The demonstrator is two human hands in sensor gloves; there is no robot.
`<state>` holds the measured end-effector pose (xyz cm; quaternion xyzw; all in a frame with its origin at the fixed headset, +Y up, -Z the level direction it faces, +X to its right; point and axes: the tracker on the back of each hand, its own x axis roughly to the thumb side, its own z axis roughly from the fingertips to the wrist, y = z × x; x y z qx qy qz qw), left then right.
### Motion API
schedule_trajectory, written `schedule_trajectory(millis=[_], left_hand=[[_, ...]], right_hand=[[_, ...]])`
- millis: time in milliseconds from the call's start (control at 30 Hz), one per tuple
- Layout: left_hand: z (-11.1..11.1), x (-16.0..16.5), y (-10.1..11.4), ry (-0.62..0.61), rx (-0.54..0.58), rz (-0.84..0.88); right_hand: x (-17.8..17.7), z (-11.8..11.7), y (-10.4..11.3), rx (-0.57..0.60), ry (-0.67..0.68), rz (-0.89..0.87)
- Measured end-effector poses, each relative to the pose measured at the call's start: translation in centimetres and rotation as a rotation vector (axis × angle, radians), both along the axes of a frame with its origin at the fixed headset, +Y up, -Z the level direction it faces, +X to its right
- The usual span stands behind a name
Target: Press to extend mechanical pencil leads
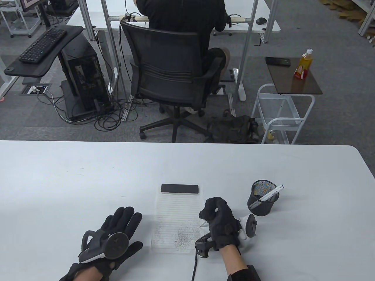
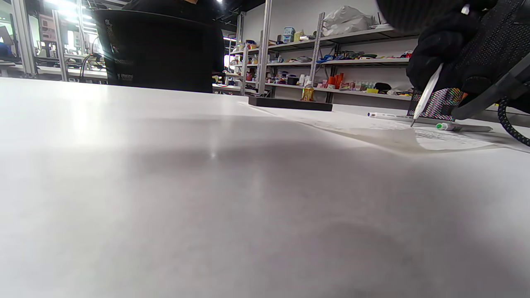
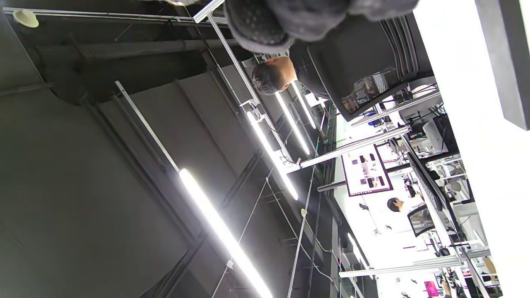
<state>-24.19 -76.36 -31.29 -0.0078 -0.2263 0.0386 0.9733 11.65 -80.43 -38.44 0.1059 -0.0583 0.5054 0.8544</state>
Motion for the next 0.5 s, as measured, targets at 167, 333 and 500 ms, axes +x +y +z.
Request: schedule_trajectory(millis=[167,333,500], left_hand=[[0.01,0.02,0.04,0.000,0.000,0.002],[0.01,0.05,0.02,-0.002,-0.001,0.003],[0.02,0.06,0.05,-0.002,0.000,0.004]], right_hand=[[-0.03,-0.03,-0.17,-0.004,-0.001,-0.002],[-0.19,0.01,-0.10,-0.001,0.003,0.009],[-0.33,-0.01,-0.15,-0.005,0.008,0.010]])
